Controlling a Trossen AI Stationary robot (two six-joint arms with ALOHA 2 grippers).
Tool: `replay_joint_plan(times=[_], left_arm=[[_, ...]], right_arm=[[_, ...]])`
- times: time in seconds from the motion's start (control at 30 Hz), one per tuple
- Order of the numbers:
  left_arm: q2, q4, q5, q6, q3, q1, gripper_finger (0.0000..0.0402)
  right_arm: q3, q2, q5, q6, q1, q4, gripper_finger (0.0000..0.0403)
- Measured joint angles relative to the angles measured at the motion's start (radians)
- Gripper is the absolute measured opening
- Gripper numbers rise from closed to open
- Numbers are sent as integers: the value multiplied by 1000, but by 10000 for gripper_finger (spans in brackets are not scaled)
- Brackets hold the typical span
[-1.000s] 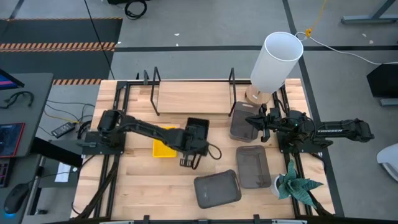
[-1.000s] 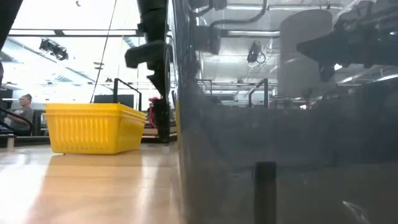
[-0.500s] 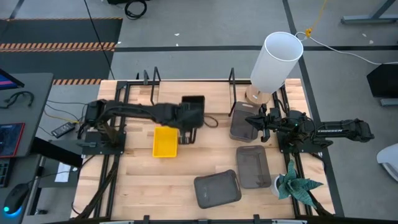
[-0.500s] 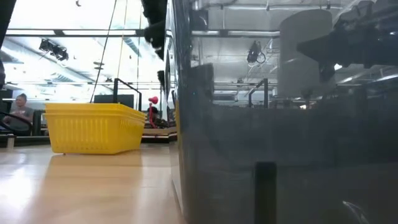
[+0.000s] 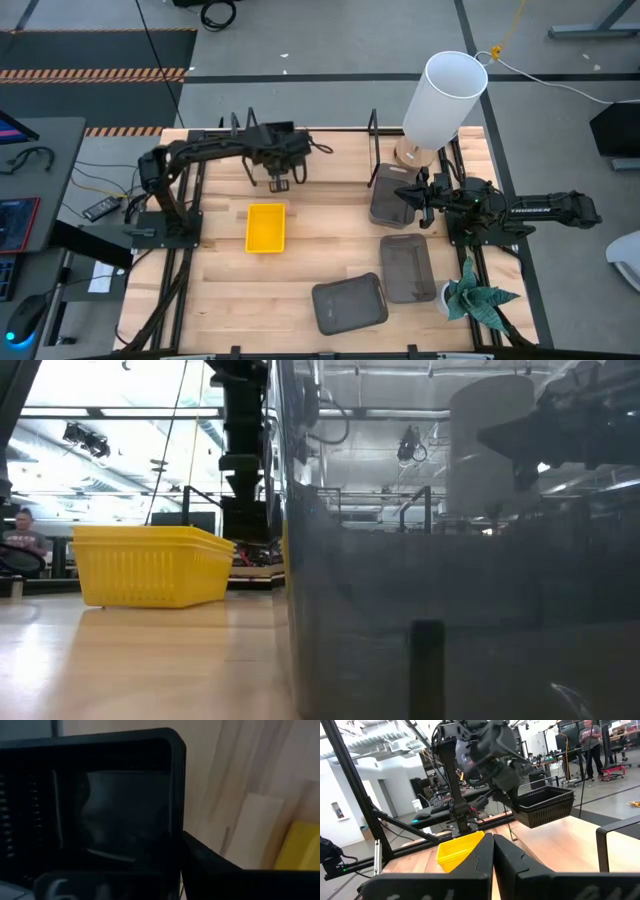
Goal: Stack baskets on shelf by color
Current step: Put the stacked black bin on the shelf
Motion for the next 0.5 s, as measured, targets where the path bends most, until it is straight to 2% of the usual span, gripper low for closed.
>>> replay_joint_plan(times=[0.17, 0.3, 0.5], left_arm=[[0, -55, 32, 28, 0, 37, 33], [0, -78, 39, 45, 0, 37, 45], [0, -125, 101, 50, 0, 36, 48]], right_arm=[[0, 0, 0, 0, 0, 0, 14], [0, 0, 0, 0, 0, 0, 14], [0, 0, 0, 0, 0, 0, 14]])
